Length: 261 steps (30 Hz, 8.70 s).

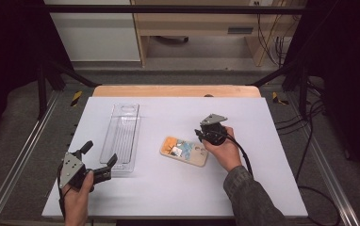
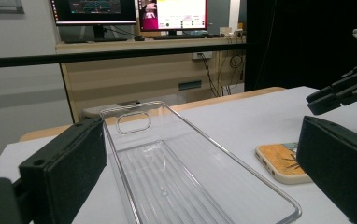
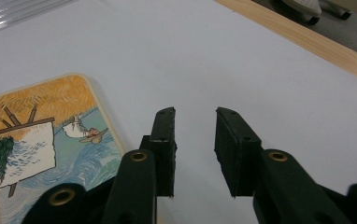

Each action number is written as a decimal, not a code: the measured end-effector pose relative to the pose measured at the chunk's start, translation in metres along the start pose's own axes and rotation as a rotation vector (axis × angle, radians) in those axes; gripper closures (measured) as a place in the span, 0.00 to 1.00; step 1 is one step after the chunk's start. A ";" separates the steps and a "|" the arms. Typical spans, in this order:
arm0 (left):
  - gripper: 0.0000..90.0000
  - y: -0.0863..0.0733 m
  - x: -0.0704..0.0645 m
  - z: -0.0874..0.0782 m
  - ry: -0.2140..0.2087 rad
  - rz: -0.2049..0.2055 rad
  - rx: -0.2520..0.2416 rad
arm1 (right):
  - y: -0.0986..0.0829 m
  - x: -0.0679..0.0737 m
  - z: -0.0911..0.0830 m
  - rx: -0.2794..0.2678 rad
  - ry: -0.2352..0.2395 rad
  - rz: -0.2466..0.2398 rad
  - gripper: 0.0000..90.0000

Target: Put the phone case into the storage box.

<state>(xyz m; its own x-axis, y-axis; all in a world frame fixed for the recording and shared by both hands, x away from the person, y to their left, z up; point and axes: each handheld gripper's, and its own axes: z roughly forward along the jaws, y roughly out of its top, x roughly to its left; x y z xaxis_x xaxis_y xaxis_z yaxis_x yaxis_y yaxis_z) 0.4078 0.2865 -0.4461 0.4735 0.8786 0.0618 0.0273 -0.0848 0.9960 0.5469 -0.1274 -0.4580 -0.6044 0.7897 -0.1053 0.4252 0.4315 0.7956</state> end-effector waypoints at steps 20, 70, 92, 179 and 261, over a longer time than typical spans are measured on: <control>0.02 0.000 0.002 -0.001 0.007 -0.005 -0.002 | -0.008 0.007 0.022 0.035 0.029 0.009 1.00; 0.02 0.000 0.002 0.000 0.008 -0.007 0.000 | -0.010 0.042 0.032 0.121 0.174 -0.099 1.00; 0.02 0.000 0.002 0.000 0.010 -0.007 0.000 | -0.012 0.051 0.023 0.152 0.194 -0.102 1.00; 0.02 0.000 0.002 0.000 0.009 -0.002 0.004 | -0.032 0.071 -0.020 0.373 0.310 -0.144 0.08; 0.02 0.009 -0.046 0.011 -0.053 0.224 0.049 | 0.027 0.039 -0.073 0.399 0.249 -0.196 0.14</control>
<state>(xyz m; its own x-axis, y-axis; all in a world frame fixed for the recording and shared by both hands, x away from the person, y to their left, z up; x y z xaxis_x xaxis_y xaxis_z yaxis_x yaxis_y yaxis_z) 0.3958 0.2399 -0.4411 0.5180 0.8095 0.2764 -0.0414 -0.2991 0.9533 0.4853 -0.1165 -0.3971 -0.8200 0.5705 -0.0461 0.4826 0.7325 0.4803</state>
